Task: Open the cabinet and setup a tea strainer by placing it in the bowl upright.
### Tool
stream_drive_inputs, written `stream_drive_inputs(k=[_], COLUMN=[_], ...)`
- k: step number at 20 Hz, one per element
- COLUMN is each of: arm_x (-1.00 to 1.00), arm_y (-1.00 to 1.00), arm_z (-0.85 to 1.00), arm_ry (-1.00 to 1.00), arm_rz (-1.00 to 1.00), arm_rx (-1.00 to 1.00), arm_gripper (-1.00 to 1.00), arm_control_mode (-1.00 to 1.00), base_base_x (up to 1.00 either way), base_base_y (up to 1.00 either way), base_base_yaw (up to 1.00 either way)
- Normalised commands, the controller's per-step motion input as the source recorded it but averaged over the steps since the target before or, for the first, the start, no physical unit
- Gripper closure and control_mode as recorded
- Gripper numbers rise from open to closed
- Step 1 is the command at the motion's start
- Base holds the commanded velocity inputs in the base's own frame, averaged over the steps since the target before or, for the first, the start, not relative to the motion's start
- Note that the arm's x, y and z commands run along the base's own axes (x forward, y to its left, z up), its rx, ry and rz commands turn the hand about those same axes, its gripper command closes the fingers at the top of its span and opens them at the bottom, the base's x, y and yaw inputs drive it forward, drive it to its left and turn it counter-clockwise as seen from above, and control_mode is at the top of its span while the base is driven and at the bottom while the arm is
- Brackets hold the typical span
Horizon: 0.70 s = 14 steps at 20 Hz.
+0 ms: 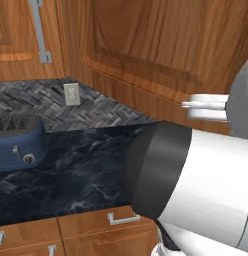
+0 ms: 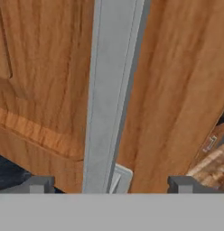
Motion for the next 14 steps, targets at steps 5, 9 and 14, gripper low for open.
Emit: stream_drive_inputs(k=[5, 9, 14], arm_x=[-0.06, -0.65, -0.7], arm_y=[0.31, 0.05, 0.0], arm_z=[0.0, 0.27, 0.43], arm_ry=[0.0, 0.0, 0.02], arm_rz=[0.19, 0.06, 0.01], arm_rx=[0.16, 0.09, 0.12], arm_gripper=[-1.0, -1.0, -1.0], arm_control_mode=[-1.0, -1.0, -1.0], base_base_x=[0.0, 0.0, 0.0], base_base_y=[0.0, 0.0, 0.0], base_base_yaw=[0.0, 0.0, 0.0])
